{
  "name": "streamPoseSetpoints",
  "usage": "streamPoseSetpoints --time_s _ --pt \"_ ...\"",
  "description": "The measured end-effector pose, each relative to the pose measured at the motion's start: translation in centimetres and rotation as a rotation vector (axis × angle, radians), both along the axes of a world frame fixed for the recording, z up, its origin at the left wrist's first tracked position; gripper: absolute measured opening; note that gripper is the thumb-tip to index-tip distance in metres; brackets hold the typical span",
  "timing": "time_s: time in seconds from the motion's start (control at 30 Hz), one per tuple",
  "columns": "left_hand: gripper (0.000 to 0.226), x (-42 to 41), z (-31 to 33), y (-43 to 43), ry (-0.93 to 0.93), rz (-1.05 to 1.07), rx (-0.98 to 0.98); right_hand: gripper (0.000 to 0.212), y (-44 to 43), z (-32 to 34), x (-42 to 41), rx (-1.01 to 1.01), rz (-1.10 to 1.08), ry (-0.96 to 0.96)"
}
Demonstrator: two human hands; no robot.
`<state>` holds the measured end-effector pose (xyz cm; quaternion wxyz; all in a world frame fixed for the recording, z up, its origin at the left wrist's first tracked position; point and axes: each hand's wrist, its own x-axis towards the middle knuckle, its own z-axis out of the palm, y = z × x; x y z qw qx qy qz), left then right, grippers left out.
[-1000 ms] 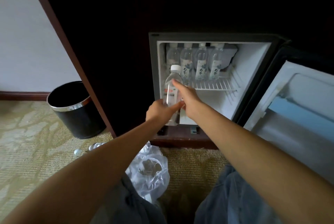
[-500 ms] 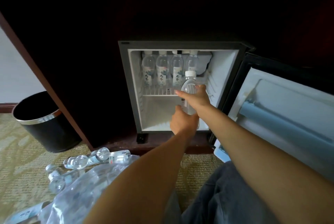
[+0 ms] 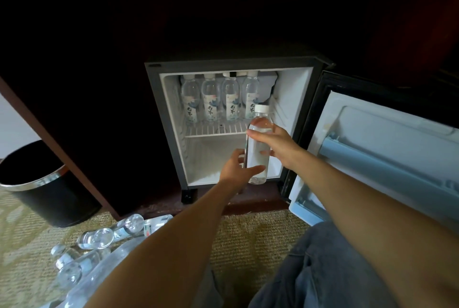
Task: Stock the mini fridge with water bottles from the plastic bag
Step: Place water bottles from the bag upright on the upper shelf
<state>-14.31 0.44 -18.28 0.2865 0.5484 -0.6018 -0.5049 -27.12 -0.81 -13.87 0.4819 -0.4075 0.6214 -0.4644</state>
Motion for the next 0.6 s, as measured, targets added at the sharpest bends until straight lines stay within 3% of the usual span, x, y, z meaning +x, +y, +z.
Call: streamPoseSetpoints --time_s 0.07,0.23,0.4,0.53,0.6 --pt "0.056 0.2 -0.1 -0.1 0.01 0.033 -0.014 0.053 -0.1 0.3 0.4 0.004 0.016 -0.037" --pt "0.052 -1.2 -0.1 0.6 -0.048 0.255 -0.115 0.107 -1.2 -0.4 1.7 0.003 -0.101 -0.04" --pt "0.057 -3.4 0.1 0.7 -0.085 0.338 -0.156 0.107 -2.3 -1.2 2.0 0.181 -0.152 0.402" --pt "0.052 -4.7 -0.2 -0.7 -0.107 0.331 -0.254 0.112 -3.9 -1.7 0.0 0.142 -0.173 0.409" --pt "0.05 -5.4 -0.6 -2.1 -0.06 0.307 -0.297 0.101 -4.7 -1.8 -1.2 0.068 -0.244 0.405"
